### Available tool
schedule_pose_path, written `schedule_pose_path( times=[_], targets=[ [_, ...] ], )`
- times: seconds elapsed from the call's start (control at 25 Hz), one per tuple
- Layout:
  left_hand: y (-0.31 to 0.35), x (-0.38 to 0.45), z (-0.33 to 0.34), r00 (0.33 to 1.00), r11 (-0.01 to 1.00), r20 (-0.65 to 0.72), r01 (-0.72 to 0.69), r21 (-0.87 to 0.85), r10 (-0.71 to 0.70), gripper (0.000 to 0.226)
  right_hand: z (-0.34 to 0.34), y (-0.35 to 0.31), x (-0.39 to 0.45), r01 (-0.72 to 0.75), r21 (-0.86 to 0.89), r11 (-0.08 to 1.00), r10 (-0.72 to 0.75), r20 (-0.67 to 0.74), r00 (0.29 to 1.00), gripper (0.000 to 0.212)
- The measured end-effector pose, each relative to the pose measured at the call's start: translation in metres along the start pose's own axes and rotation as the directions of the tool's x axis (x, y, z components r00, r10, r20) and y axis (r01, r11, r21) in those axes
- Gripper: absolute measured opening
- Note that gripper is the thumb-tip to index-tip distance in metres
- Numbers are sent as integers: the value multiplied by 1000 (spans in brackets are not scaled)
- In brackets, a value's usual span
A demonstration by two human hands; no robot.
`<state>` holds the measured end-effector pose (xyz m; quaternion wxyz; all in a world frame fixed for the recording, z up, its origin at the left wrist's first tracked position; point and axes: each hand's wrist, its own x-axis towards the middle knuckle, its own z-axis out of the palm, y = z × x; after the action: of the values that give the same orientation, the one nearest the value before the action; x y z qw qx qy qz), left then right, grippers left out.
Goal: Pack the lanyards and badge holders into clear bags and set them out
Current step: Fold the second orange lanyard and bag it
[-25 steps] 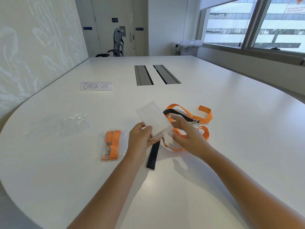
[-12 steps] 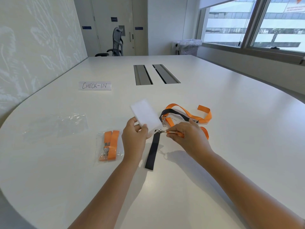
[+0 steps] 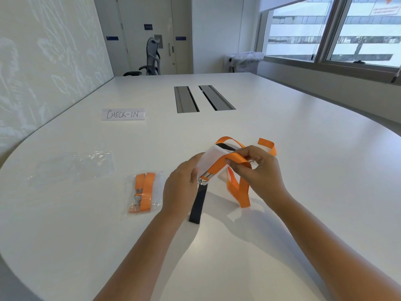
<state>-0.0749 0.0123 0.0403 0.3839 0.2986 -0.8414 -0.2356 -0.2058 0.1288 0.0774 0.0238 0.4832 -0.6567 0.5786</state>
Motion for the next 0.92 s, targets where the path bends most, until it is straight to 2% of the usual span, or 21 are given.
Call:
schedule_pose_path(
  times=[0.16,0.24,0.32,0.4,0.48,0.56,0.64,0.68,0.8,0.92],
  targets=[
    [-1,2,-2,987,987,160,-3,-160,29,40,-6,2,8,-201,212,956,210,-20,977,6],
    [-1,4,-3,974,974,220,7,-227,44,39,-10,5,11,-278,298,913,295,-11,955,6],
    [2,6,-6,954,946,299,77,-314,21,37,-15,10,13,-357,379,854,378,21,926,9],
    [7,6,-8,925,864,379,172,-473,23,35,-19,17,14,-418,381,825,434,48,900,14],
    [10,6,-10,911,745,412,251,-618,34,33,-21,25,16,-456,252,854,458,53,887,22],
    [10,6,-10,903,665,429,313,-678,12,31,-21,32,18,-457,51,888,453,71,889,23],
    [10,6,-10,897,593,441,370,-715,-28,27,-18,34,16,-371,-137,918,386,103,917,22],
    [9,6,-9,892,556,450,394,-732,-40,26,-16,34,14,-319,-158,935,339,127,932,28],
    [9,6,-9,869,512,493,444,-735,-45,23,-13,30,11,-209,-50,977,215,228,950,47],
    [10,3,-7,827,535,561,489,-689,-34,25,-9,26,7,-228,103,968,186,313,931,47]
  ],
)
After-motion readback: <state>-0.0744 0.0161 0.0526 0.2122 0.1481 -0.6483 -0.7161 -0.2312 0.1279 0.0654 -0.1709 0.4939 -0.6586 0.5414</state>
